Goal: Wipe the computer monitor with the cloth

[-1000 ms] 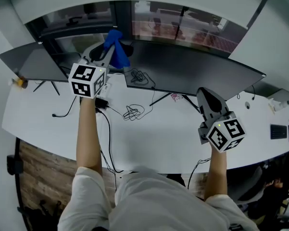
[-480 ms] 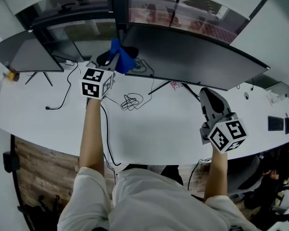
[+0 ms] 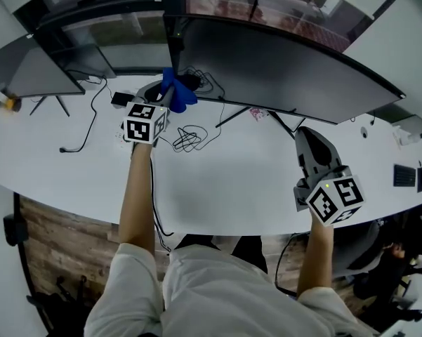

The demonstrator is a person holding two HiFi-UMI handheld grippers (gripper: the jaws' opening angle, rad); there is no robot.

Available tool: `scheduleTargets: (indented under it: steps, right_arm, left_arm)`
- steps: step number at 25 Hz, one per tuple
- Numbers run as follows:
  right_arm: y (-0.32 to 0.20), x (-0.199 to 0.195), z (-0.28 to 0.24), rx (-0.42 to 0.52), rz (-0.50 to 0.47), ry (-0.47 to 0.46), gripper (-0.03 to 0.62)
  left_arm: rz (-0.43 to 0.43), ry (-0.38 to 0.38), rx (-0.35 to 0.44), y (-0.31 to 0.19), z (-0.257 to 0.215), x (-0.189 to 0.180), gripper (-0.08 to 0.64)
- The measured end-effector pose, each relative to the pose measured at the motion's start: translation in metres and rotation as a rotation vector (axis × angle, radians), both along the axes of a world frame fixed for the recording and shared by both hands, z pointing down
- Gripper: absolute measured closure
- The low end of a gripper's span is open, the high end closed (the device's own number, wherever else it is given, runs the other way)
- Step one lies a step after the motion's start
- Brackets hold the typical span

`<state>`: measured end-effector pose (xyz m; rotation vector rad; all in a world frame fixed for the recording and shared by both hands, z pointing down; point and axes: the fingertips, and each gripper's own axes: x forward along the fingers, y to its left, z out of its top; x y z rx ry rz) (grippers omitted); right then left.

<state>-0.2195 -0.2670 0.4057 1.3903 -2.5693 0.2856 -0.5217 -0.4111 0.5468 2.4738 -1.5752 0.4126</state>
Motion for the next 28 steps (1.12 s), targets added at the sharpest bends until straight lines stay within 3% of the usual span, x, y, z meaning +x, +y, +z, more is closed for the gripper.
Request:
scheduleTargets:
  steps: [5,10,13,15,23,28]
  right_arm:
    - [-0.002,0.009,0.027,-0.037,0.011,-0.006,0.578]
    - [0.001,0.029,0.053,-0.075,0.003,0.008,0.578]
    - [0.000,0.046,0.060,-0.086,0.004,0.007,0.578]
    - [-0.002,0.059,0.065,-0.093,0.003,0.008,0.578]
    - [-0.008,0.096,0.089,-0.168,0.023,-0.004,0.578]
    - [-0.005,0.115,0.095,-0.175,-0.019,0.007,0.578]
  left_arm:
    - [-0.063,0.074,-0.077,-0.002,0.047,0.001,0.483]
    - [-0.180,0.220,-0.137,0.000,0.083,0.001,0.483]
    - [-0.236,0.261,-0.181,0.004,0.102,0.002,0.483]
    - [-0.246,0.275,-0.215,0.005,0.113,0.005,0.483]
    - [-0.292,0.396,-0.220,0.012,0.122,0.024,0.483]
    - [-0.259,0.496,-0.220,0.017,0.123,0.060,0.485]
